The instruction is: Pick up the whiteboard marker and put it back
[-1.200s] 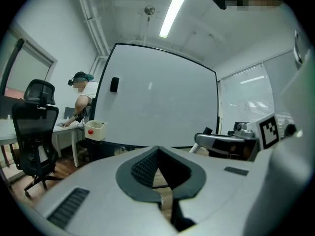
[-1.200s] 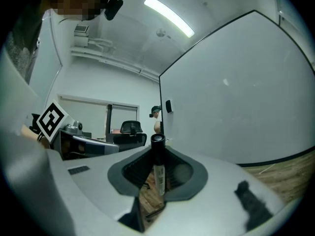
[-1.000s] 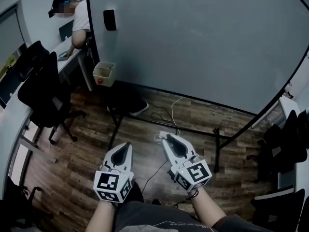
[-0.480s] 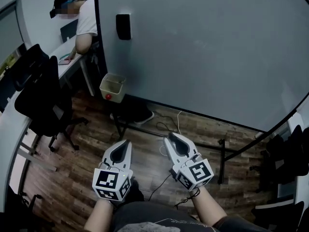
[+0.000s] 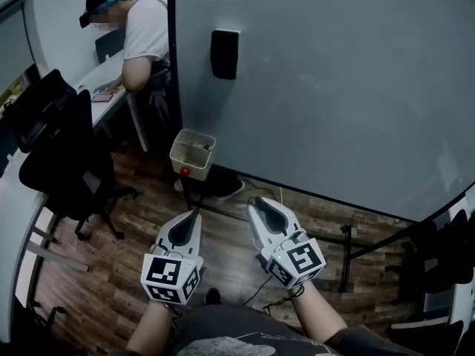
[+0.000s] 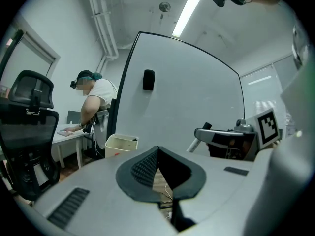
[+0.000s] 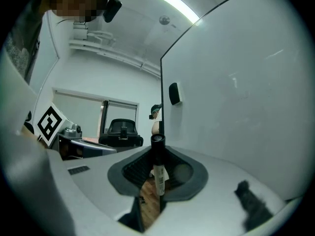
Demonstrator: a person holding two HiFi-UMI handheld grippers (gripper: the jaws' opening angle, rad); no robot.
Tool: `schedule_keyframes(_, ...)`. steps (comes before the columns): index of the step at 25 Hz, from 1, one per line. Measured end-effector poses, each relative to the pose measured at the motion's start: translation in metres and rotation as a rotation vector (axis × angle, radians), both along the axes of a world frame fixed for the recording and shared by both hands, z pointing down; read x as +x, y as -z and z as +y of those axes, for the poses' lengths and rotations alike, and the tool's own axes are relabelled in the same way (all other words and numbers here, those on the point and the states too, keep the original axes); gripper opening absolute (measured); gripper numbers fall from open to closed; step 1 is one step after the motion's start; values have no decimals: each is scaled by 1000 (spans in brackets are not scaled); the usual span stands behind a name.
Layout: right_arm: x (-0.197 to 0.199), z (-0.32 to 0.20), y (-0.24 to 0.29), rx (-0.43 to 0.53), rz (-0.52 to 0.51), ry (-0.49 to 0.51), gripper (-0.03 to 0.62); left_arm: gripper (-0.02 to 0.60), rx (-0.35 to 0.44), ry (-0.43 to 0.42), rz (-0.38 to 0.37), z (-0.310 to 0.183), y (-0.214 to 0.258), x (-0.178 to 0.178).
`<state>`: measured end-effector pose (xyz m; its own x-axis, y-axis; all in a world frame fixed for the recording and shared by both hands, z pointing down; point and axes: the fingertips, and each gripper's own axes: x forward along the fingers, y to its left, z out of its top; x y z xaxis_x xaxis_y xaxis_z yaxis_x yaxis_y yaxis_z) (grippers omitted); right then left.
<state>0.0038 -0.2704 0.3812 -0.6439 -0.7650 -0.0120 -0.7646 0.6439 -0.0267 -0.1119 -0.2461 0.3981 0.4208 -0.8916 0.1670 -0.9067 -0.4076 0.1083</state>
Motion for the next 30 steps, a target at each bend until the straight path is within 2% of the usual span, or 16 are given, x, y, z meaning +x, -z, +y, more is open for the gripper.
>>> schedule_keyframes(6, -36, -44, 9, 34, 0, 3, 80, 12, 10, 14, 9, -39, -1, -35)
schedule_keyframes(18, -93, -112, 11, 58, 0, 52, 80, 13, -6, 48, 22, -92, -14, -77)
schedule_keyframes(24, -107, -142, -7, 13, -24, 40, 80, 12, -22, 72, 29, -107, -20, -92)
schedule_keyframes(30, -122, -150, -36, -44, 6, 52, 80, 12, -42, 83, 24, -118, -29, -103)
